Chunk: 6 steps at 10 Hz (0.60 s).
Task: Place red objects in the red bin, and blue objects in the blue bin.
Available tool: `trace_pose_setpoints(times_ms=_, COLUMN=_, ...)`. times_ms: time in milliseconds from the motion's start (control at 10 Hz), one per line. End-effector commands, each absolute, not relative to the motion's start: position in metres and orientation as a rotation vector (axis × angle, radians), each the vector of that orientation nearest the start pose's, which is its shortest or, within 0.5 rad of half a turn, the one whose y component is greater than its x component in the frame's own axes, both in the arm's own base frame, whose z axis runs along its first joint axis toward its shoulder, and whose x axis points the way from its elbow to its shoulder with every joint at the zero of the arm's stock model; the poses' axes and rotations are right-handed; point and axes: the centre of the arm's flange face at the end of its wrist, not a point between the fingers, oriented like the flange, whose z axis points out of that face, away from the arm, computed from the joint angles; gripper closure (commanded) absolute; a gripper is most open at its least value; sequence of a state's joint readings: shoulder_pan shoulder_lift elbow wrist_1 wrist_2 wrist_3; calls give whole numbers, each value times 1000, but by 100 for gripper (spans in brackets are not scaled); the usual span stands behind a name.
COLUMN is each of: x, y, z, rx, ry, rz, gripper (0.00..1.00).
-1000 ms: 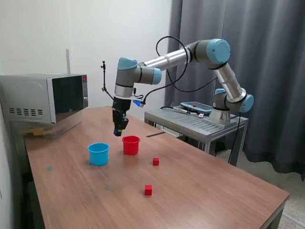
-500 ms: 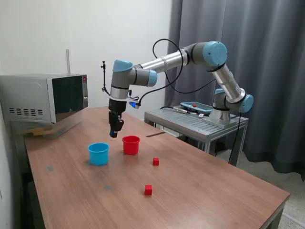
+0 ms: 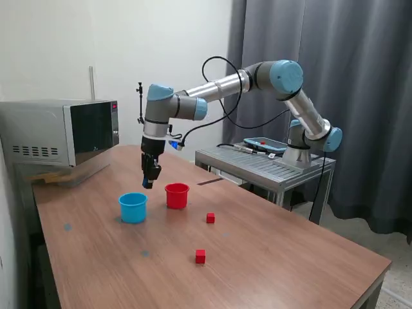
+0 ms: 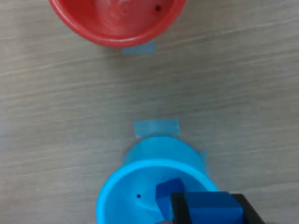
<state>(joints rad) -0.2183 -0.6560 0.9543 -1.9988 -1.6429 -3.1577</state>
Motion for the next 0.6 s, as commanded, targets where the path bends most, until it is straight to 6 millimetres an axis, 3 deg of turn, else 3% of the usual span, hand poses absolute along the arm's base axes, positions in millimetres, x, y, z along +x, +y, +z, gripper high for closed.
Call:
trace_pose_setpoints(times_ms=0, x=-839, y=70, z=209, rx=-1976, ry=2461, rz=233, gripper=100)
trace_pose_setpoints(times_ms=500, x=-848, y=86, z=195, rx=-1956, ry=2476, rz=235, gripper=100)
